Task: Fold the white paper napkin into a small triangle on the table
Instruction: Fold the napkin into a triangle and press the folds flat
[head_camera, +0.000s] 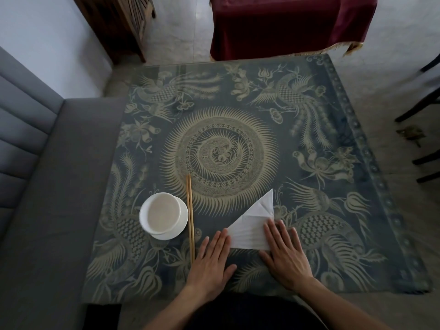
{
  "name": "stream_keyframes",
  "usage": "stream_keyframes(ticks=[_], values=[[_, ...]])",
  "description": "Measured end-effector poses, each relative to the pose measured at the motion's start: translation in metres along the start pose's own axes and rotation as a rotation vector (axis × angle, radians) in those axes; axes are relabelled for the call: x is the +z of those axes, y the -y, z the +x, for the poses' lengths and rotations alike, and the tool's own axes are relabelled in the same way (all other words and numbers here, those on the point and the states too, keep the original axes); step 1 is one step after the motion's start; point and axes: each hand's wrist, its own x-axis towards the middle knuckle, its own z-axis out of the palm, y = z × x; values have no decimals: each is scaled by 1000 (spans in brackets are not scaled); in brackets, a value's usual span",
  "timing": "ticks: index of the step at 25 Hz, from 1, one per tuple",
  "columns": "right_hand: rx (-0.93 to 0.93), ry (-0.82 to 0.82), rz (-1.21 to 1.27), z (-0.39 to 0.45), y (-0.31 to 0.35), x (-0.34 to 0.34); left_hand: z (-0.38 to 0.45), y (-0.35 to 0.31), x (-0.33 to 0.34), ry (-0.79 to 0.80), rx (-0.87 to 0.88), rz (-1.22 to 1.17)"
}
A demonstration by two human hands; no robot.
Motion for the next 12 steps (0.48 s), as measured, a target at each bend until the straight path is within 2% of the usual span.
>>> stream_keyframes(ticks=[8,12], values=[[44,1,-12,-12,-4,1,-4,-1,4,3,-11,-4],[-97,-12,-43,-12,11,0,1,-8,3,-10,10,-10]])
